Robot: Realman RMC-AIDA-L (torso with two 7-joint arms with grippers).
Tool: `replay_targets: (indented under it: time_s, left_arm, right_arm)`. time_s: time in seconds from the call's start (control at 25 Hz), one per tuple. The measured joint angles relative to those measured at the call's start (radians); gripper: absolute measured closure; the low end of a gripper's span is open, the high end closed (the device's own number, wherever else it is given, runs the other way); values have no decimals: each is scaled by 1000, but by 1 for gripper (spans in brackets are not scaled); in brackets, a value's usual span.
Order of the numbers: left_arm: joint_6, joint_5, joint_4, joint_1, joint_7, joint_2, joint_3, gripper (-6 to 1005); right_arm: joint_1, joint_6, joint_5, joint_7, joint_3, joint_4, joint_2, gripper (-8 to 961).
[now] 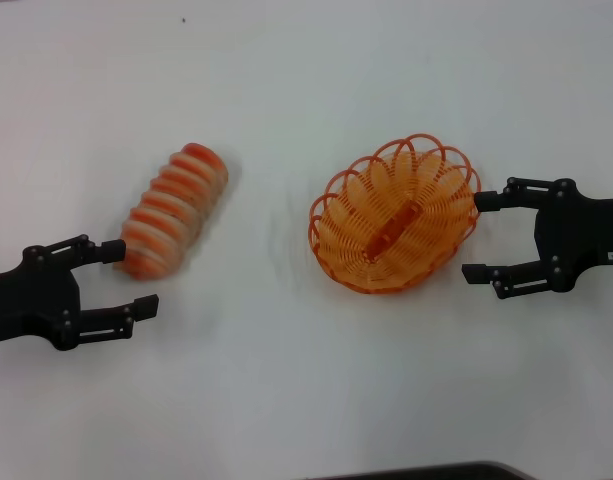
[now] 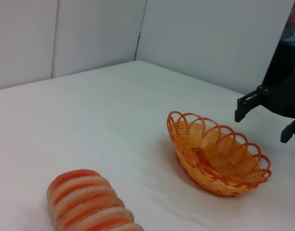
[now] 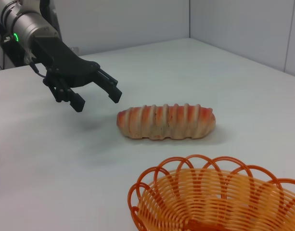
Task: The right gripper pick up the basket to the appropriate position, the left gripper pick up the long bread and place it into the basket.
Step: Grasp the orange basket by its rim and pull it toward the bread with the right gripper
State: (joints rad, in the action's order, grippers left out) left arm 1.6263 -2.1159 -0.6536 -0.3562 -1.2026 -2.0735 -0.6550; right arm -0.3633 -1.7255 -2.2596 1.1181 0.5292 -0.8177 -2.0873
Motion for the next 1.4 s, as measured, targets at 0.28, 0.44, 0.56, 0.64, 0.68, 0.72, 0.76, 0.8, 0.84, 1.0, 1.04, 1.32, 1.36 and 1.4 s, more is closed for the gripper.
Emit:
replay_targets:
  time_s: [0.28,0.44,0.56,0.64,0.68,0.72,0.76,0.8,0.84,1.0,1.04,1.32,1.36,1.4]
  left_arm:
    - [0,0,0,0,2,-1,0,127]
    - [1,0,0,0,2,0,0,127]
    - [3,1,0,0,2,-1,0,127]
    - [4,1,0,0,2,-2,0,127]
    - [4,1,0,0,2,-2,0,127]
    - [5,1,0,0,2,-2,0,127]
    - [5,1,0,0,2,-4,0,127]
    - [5,1,0,0,2,-5,1,127]
    - [5,1,0,0,2,-5,3,127]
    - [9,10,1,0,-4,-8,8,126]
    - [10,11,1,0,-5,-9,9,126]
    - [10,11,3,-1,-5,-10,9,126]
    - [11,11,3,-1,-5,-10,9,126]
    - [10,11,3,-1,-5,-10,9,126]
  right_arm:
    - [0,0,0,-1,0,0,-2,12]
    - [1,0,0,-1,0,1,-2,13]
    - [1,0,0,-1,0,1,-2,13]
    - [1,0,0,-1,0,2,-2,14]
    - [1,0,0,-1,0,2,-2,14]
    - [1,0,0,-1,-2,2,-2,14]
    - [1,0,2,0,-4,2,-2,14]
    - [-1,0,6,6,-9,4,-2,14]
    - [-3,0,15,20,-17,7,-2,15]
    - [-29,-1,68,239,-44,-1,1,17]
    - [-42,0,74,309,-44,-12,3,19]
    - [-152,12,3,825,0,-132,26,52]
    - [-178,20,-36,897,1,-156,27,59]
    - [-198,21,-65,935,1,-170,27,66]
